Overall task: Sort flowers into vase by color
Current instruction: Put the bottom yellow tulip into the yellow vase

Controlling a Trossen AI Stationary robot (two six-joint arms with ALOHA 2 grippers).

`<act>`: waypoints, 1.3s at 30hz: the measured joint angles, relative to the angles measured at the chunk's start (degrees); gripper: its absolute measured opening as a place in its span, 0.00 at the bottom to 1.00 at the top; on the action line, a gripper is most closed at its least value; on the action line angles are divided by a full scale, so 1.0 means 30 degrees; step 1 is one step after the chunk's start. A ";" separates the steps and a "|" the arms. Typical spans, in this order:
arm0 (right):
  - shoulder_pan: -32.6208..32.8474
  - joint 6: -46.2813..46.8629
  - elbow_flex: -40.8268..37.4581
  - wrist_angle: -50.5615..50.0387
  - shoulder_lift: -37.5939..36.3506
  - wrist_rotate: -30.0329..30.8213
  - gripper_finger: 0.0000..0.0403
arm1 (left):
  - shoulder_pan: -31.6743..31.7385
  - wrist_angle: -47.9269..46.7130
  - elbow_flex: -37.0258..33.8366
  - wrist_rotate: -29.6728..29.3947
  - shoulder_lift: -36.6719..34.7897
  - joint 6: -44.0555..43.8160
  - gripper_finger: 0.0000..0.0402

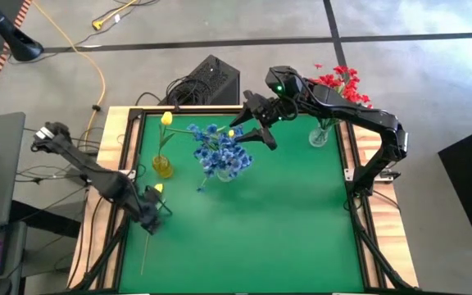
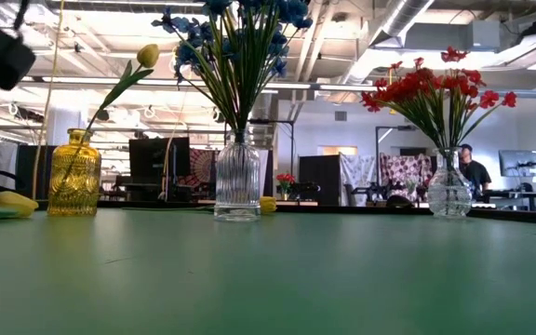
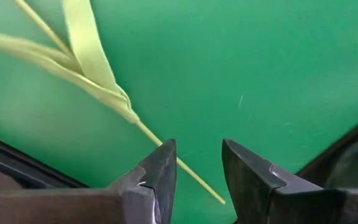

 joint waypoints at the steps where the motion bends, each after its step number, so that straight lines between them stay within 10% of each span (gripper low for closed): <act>1: 0.0000 -0.0181 0.0000 -0.0010 0.0000 -0.0028 0.68 | -0.0303 0.0342 0.0000 0.0002 0.0536 -0.0474 0.29; 14: 0.0007 -0.0802 0.0000 -0.0722 0.0000 -0.0076 0.68 | -0.2672 0.3498 -0.0007 -0.0222 0.6042 -0.4709 0.29; 39: 0.0386 -0.1093 0.0000 -0.1898 0.0109 -0.0101 0.68 | -0.2787 0.0814 0.0000 -0.0121 0.6736 -0.5237 0.29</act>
